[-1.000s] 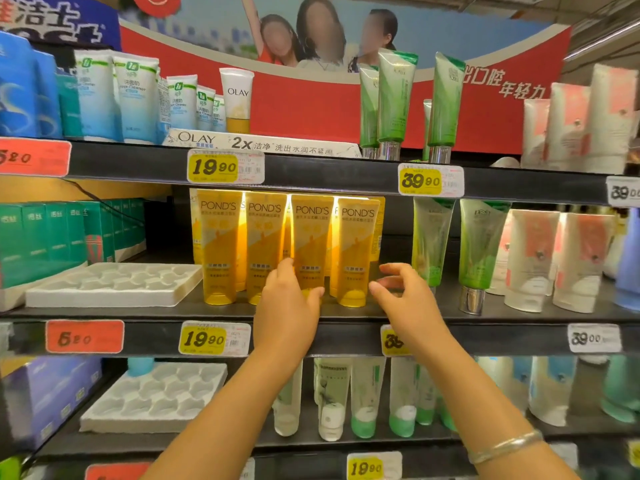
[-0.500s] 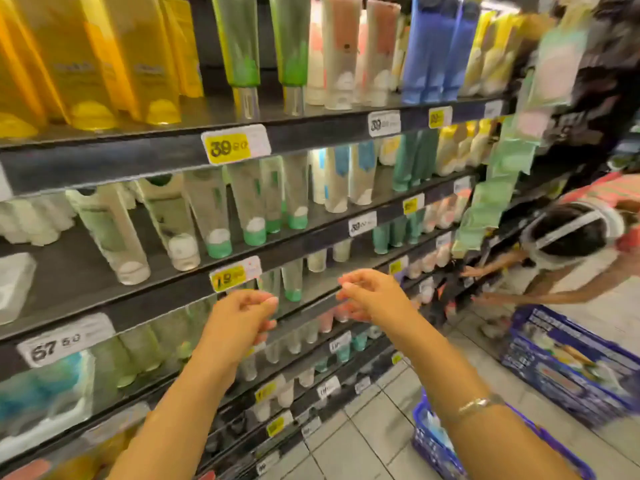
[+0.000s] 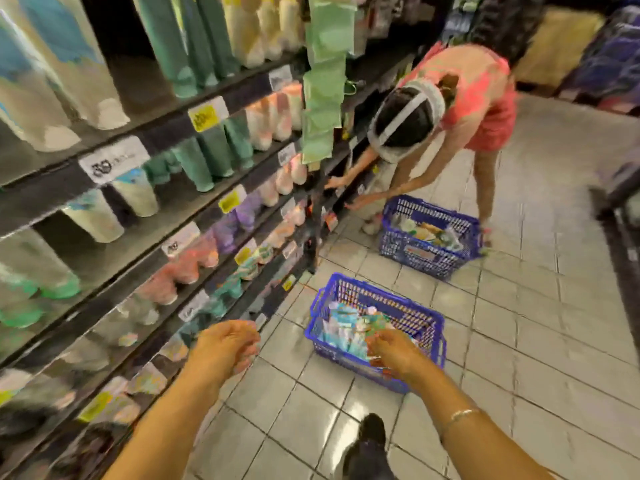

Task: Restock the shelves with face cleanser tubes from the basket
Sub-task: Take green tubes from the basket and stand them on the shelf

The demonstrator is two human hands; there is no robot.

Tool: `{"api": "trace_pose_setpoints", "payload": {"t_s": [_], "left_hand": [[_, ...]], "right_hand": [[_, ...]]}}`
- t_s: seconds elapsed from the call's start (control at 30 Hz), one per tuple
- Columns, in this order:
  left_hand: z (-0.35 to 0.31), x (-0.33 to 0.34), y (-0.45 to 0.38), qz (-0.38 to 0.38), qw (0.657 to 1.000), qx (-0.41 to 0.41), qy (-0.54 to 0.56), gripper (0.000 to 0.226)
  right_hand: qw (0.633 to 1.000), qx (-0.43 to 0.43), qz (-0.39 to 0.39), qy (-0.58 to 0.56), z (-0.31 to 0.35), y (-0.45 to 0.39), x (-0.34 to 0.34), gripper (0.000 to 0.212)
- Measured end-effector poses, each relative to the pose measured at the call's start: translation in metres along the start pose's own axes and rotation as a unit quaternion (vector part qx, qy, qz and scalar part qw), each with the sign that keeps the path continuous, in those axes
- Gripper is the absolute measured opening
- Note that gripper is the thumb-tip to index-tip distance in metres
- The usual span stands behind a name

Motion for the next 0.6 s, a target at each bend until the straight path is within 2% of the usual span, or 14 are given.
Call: {"api": "trace_pose_setpoints", "payload": {"t_s": [0.07, 0.13, 0.2, 0.33, 0.43, 0.5, 0.6], "left_hand": [[-0.007, 0.042, -0.028, -0.001, 1.0, -0.024, 0.001, 0.015], [-0.013, 0.085, -0.058, 0.004, 0.999, -0.048, -0.001, 0.016], [-0.014, 0.129, -0.091, 0.015, 0.997, -0.07, -0.012, 0.017], [-0.002, 0.199, -0.146, 0.046, 0.993, -0.103, -0.033, 0.015], [0.021, 0.231, -0.184, 0.057, 0.99, -0.117, -0.062, 0.007], [0.043, 0.245, -0.21, 0.051, 0.986, -0.139, -0.075, 0.007], [0.08, 0.263, -0.252, 0.05, 0.979, -0.171, -0.104, 0.007]], "right_hand": [[0.999, 0.041, -0.017, -0.018, -0.019, -0.032, -0.027, 0.015], [0.997, 0.067, -0.029, -0.035, -0.039, -0.066, -0.055, 0.024], [0.996, 0.072, -0.04, -0.019, -0.057, -0.103, -0.081, 0.021], [0.989, 0.144, -0.041, -0.009, -0.097, -0.166, -0.119, 0.019], [0.977, 0.204, -0.048, -0.027, -0.128, -0.205, -0.126, 0.019], [0.97, 0.234, -0.06, -0.037, -0.151, -0.231, -0.123, 0.026], [0.956, 0.284, -0.059, -0.034, -0.184, -0.271, -0.106, 0.024]]}}
Point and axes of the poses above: each hand's wrist, its own y-axis away from the middle knuckle, its own x-axis out of the palm, z = x × y, the point moved 2 cm from there along -y, towards the middle knuckle, and after that the axes turned 3 degrees about -z, right-handed, at the moved point
